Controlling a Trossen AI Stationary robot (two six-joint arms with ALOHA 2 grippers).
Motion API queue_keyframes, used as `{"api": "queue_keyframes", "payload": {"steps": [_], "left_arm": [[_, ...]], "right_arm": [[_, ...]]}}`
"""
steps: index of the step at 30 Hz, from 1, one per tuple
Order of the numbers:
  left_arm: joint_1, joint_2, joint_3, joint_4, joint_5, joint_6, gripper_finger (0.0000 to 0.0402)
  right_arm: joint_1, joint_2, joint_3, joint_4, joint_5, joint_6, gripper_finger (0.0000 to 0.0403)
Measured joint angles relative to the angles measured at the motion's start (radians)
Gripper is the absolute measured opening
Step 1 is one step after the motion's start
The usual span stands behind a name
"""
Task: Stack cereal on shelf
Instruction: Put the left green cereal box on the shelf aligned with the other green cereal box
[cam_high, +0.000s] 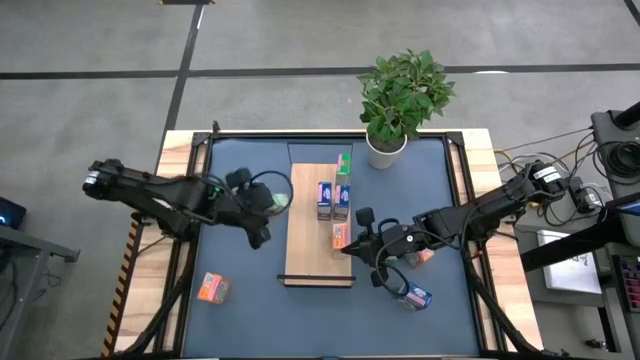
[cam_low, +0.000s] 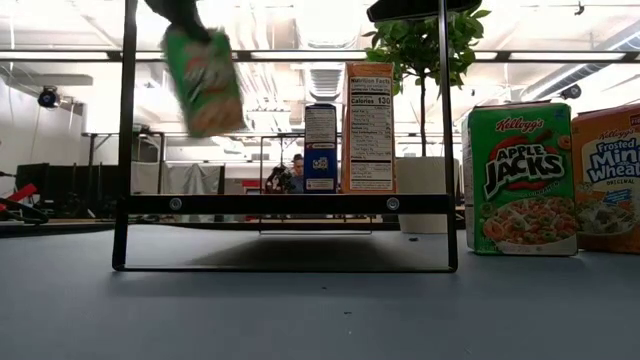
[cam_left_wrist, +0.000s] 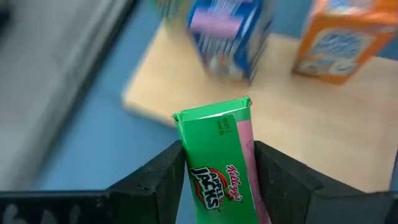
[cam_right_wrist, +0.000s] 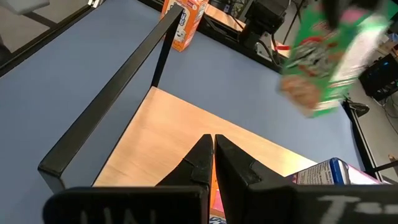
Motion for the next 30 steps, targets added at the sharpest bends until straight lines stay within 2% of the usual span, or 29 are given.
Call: {"api": "queue_keyframes", "payload": {"steps": [2,6,9,11,16,20,24,30], "left_arm": [[0.016,0.003,0.057,0.014,0.008,0.22,0.0166],[0.066,0.014,0.124,0.011,0.101,0.676,0.0166],[0.14,0.035,0.142,0.024,0.111,0.863,0.0166],[0.207,0.057,0.143,0.04,0.128,0.936,0.0166],[0.36,0.123,0.141,0.1,0.287,1.064,0.0166],[0.45,0.191,0.14,0.118,0.337,1.122,0.0166],[0.495,0.255,0.141,0.118,0.389,1.157,0.0166],[0.514,0.315,0.141,0.134,0.389,1.214,0.0166]], "right_arm": [[0.0,0.0,0.0,0.0,0.0,0.0,0.0009],[0.0,0.0,0.0,0.002,0.0,0.0,0.0009],[0.0,0.0,0.0,0.002,0.0,0.006,0.0009],[0.0,0.0,0.0,0.002,0.0,0.006,0.0009],[0.0,0.0,0.0,0.002,-0.001,0.006,0.0009],[0.0,0.0,0.0,0.001,-0.001,0.007,0.0009],[0.0,0.0,0.0,0.001,-0.001,0.007,0.0009],[0.0,0.0,0.0,0.0,-0.001,0.007,0.0009]]}}
